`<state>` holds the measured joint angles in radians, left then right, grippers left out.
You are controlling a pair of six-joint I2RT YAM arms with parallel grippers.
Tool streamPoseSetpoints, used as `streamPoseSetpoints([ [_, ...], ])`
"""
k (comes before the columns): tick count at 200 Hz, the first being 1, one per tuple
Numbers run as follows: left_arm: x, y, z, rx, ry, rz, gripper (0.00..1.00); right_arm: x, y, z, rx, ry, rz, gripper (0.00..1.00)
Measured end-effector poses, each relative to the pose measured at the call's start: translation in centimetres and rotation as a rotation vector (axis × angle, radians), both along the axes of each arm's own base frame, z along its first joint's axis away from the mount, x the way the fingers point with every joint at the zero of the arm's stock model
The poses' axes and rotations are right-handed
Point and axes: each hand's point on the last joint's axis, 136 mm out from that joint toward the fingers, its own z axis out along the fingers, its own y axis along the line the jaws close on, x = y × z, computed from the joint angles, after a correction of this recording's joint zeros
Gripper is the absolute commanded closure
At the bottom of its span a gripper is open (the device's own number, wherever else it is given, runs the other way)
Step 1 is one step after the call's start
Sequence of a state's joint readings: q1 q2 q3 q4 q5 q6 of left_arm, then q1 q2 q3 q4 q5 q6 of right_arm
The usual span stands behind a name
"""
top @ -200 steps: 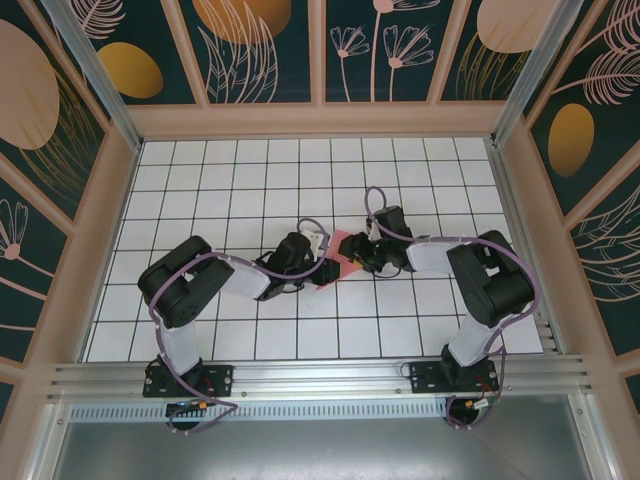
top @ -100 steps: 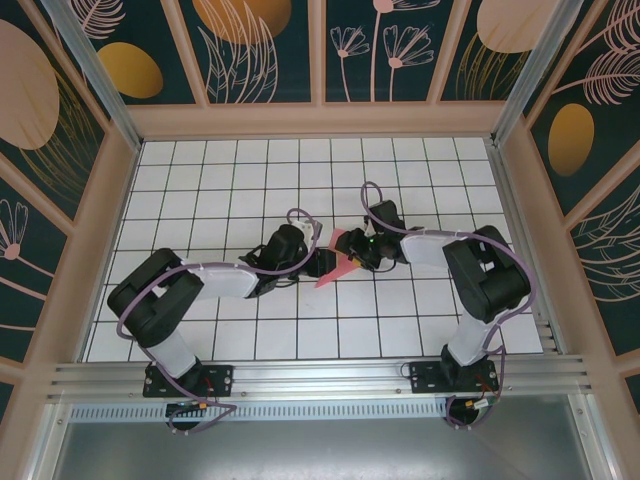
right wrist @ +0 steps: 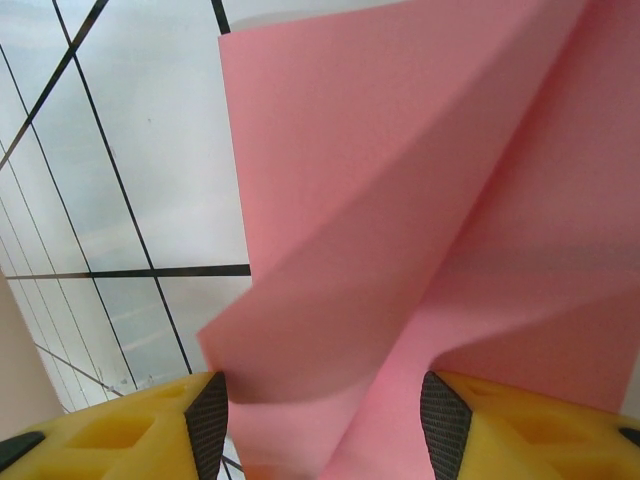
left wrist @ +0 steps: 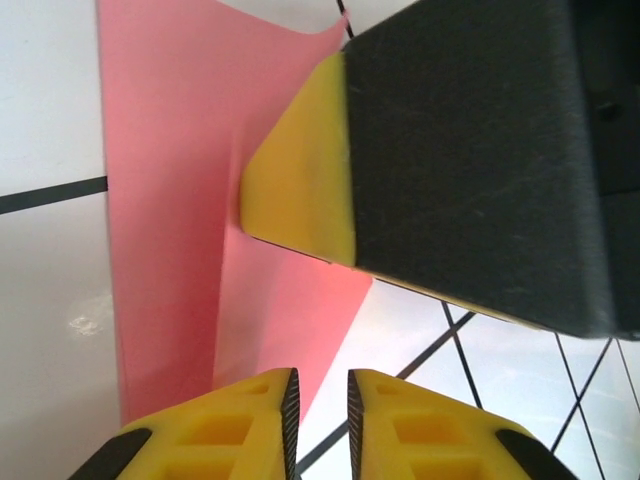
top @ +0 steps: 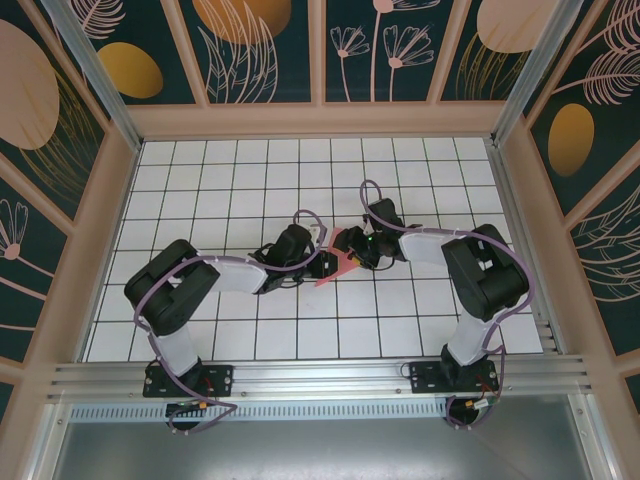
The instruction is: Fold a paper plane with a square sheet of paper (pick it up from the middle)
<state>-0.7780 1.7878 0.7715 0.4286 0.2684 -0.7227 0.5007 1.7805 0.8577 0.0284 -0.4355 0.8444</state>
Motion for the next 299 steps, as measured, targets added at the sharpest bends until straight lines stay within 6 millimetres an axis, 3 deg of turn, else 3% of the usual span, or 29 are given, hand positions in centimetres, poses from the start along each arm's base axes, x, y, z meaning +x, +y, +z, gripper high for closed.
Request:
streamPoseSetpoints([
  [104,0.8,0.9,-2.0,0.082,0.018,0.055,0.8,0.0,0.0,0.0,-0.003,-0.005,0.007,0.43],
  [147,0.7,1.0,-2.2,0.087,0.024,0.056,0.8,-0.1,-0.1,0.0,-0.011,-0.022,0.021,0.52],
  [206,0.7,1.0,-2.2,0.084,0.029,0.059,0.79,0.0,-0.4,-0.6,-0.04,-0.006,0.013,0.57],
  [232,0.7,0.9,-1.6,0.07,0.027,0.063,0.77,0.1,-0.5,-0.8,-0.058,0.008,0.009,0.58],
  [276,1.2,0.7,1.5,0.005,-0.003,0.089,0.77,0.3,-0.5,-1.1,-0.082,0.022,0.016,0.6],
  [299,1.6,1.0,1.8,-0.004,0.001,0.111,0.79,0.3,-0.5,-1.2,-0.089,0.024,0.019,0.59],
])
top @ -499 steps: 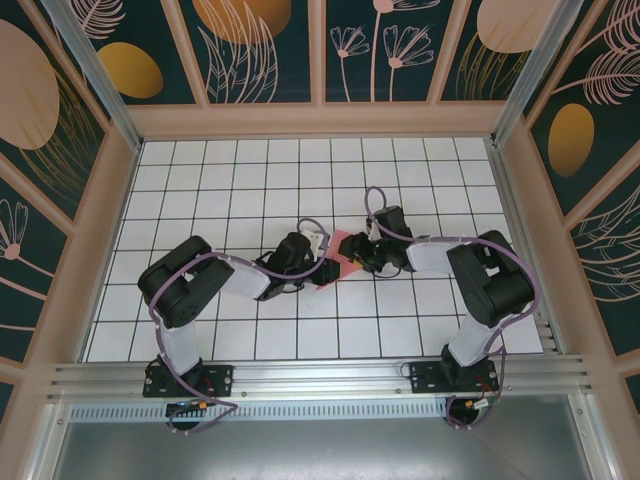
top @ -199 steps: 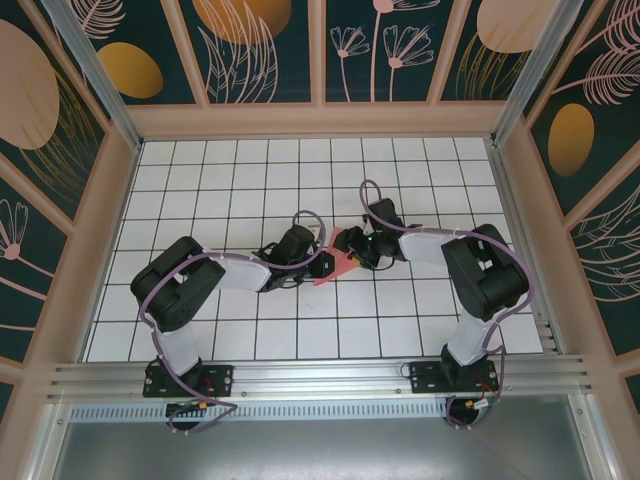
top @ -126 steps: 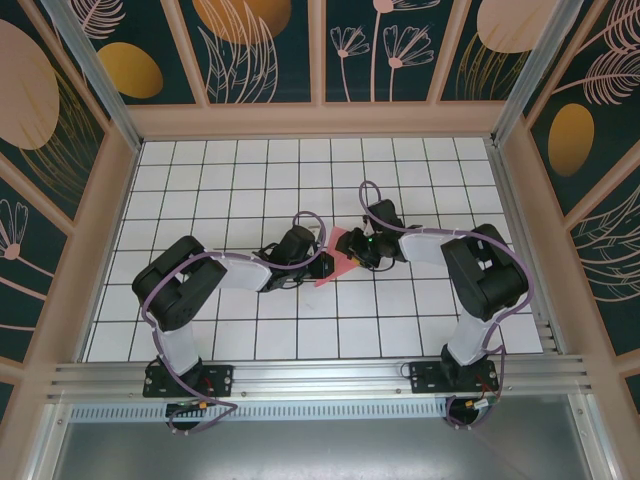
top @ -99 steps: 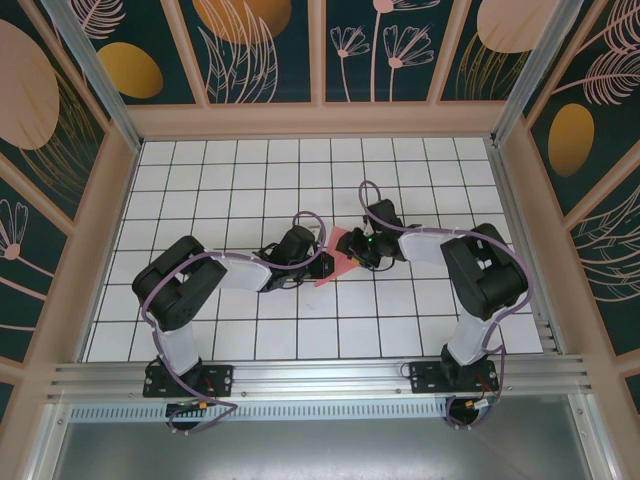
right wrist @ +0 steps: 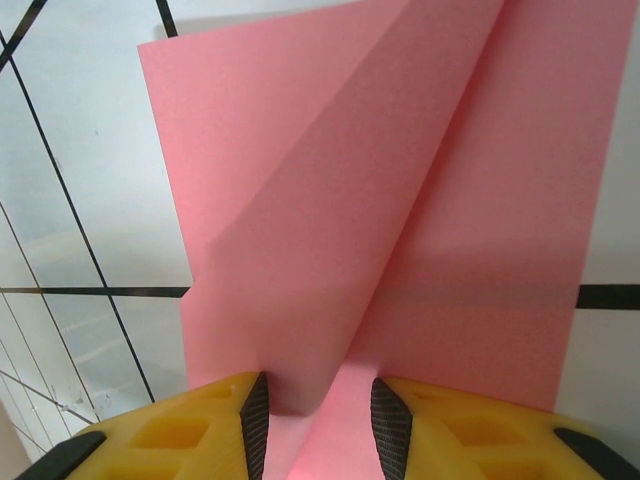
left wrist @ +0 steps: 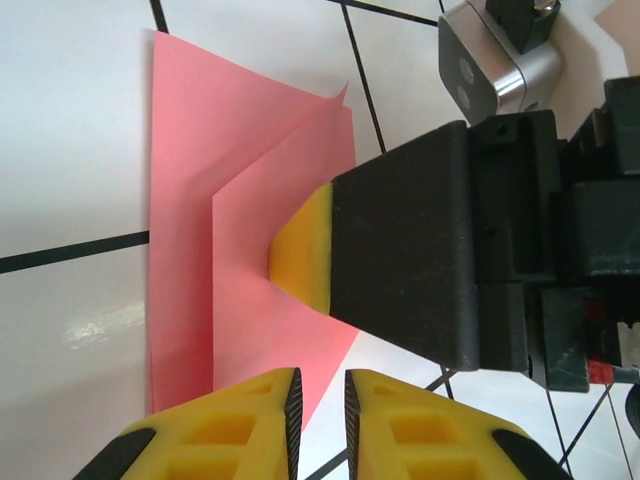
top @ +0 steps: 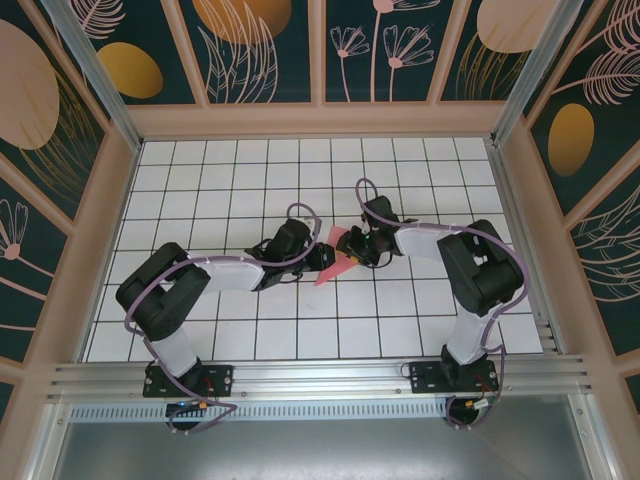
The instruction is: Fold a paper plane with a square sheet of paper (pick it up from the middle)
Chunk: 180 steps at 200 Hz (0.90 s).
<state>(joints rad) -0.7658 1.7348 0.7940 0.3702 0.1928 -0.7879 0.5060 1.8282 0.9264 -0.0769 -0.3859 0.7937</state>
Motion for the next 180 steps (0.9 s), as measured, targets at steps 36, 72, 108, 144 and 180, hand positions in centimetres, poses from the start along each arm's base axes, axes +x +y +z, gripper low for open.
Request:
streamPoseSetpoints([
  [36,0.4,0.4,0.0,-0.003,0.008,0.032,0.8,0.1,0.2,0.0,-0.006,0.003,0.007,0.55],
  [72,0.5,0.4,-0.5,-0.002,0.02,0.036,0.81,0.2,0.5,0.1,-0.006,-0.001,0.017,0.5],
  [108,0.1,0.2,-1.8,0.01,0.051,0.019,0.82,0.3,0.6,0.1,-0.007,0.003,0.017,0.49],
  [144,0.0,0.1,-2.2,0.012,0.06,0.013,0.82,0.4,0.6,0.1,-0.008,0.006,0.018,0.48],
  [180,0.6,-0.2,-2.5,0.02,0.06,0.02,0.83,0.4,0.7,0.1,-0.008,0.007,0.019,0.48],
])
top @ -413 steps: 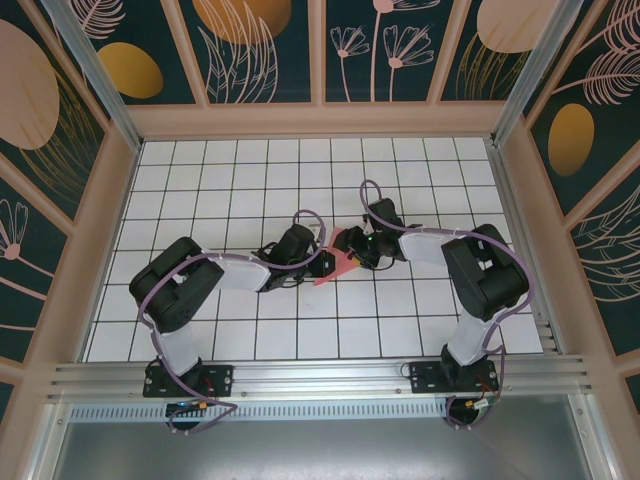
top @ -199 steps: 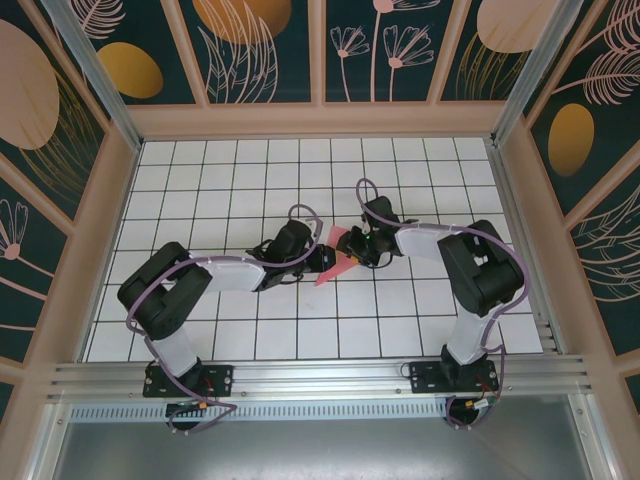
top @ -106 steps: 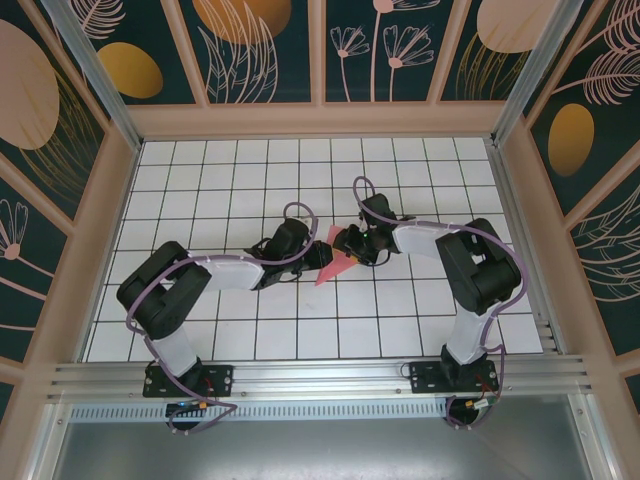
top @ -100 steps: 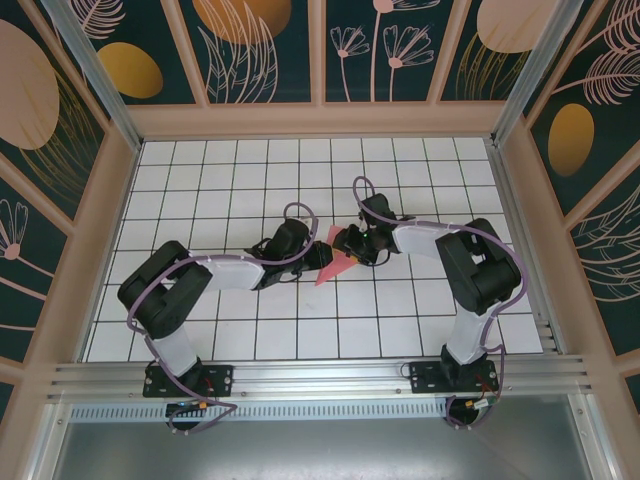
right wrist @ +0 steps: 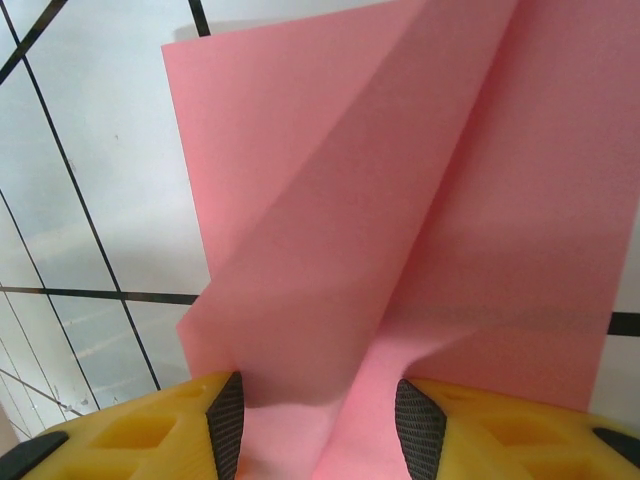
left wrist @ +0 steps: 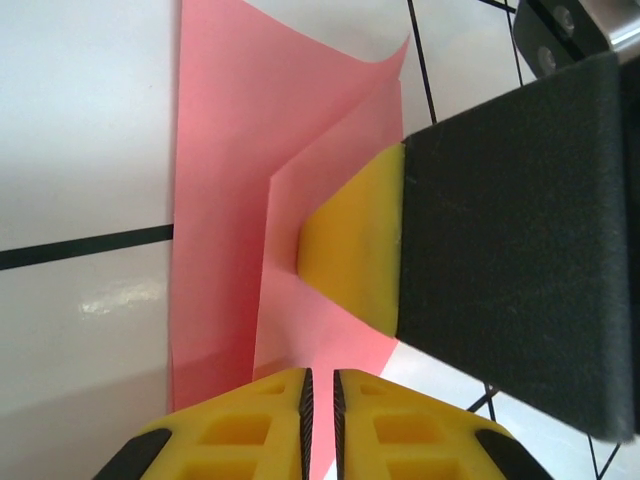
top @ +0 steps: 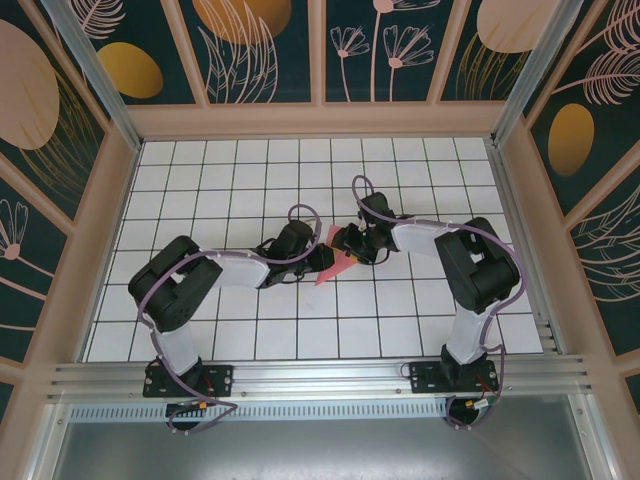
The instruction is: Fold a paper plane with a square sheet of paper (pick it up from the middle)
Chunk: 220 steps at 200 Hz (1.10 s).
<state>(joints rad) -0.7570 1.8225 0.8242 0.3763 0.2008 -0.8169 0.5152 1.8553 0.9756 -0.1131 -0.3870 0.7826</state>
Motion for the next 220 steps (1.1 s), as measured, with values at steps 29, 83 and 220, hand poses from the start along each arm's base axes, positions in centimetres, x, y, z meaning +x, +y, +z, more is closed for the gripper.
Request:
streamPoseSetpoints([
  [29,0.1,0.3,-1.0,0.027,0.015,0.011,0.83,0.0,0.0,0.0,0.002,0.0,0.002,0.48],
  [83,0.1,0.6,-1.4,0.047,0.021,0.023,0.83,0.0,0.1,0.1,0.002,-0.01,0.018,0.49],
  [220,0.2,0.8,-2.1,0.059,0.038,0.031,0.84,0.1,0.1,-0.4,-0.017,-0.002,0.018,0.57],
])
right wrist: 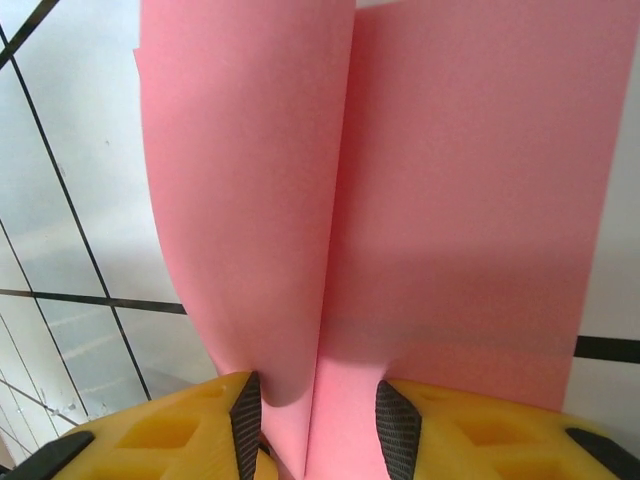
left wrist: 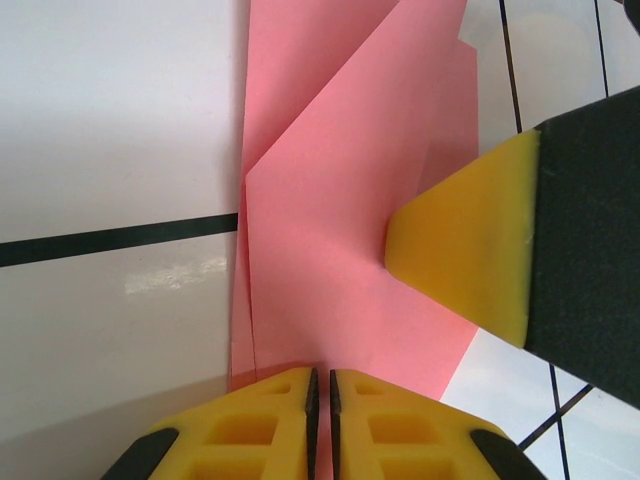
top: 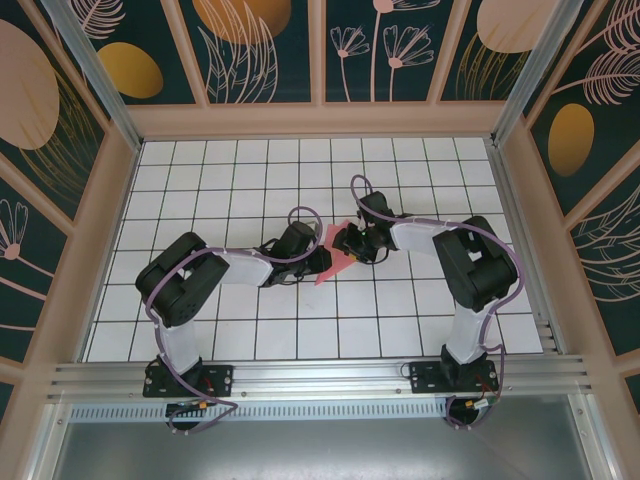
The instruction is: Fold a paper plane with a square sheet of paper (pick it up from the middle)
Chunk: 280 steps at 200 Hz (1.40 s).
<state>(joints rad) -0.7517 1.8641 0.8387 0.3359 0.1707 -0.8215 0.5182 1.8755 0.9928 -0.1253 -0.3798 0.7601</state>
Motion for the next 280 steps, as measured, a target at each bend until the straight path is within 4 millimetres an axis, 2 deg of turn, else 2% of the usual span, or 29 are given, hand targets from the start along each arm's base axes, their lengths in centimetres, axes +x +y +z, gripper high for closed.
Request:
streamPoseSetpoints([
  [89,0.3,0.1,0.2,0.012,-0.004,0.01,0.8,0.2,-0.1,-0.4,-0.038,-0.01,-0.011,0.61],
  [143,0.6,-0.3,3.2,-0.039,-0.051,0.01,0.79,0.4,0.1,-0.4,-0.038,-0.007,-0.015,0.62],
  [169,0.3,-0.2,3.8,-0.061,-0.06,0.01,0.78,0.5,0.1,-0.4,-0.036,-0.002,-0.023,0.61],
  [245,-1.4,-0.7,3.3,-0.128,-0.001,-0.042,0.73,0.7,0.2,-0.4,-0.035,0.013,-0.038,0.6],
  [280,-1.7,-0.7,2.1,-0.113,0.029,-0.046,0.72,0.7,0.2,-0.4,-0.035,0.014,-0.039,0.6],
])
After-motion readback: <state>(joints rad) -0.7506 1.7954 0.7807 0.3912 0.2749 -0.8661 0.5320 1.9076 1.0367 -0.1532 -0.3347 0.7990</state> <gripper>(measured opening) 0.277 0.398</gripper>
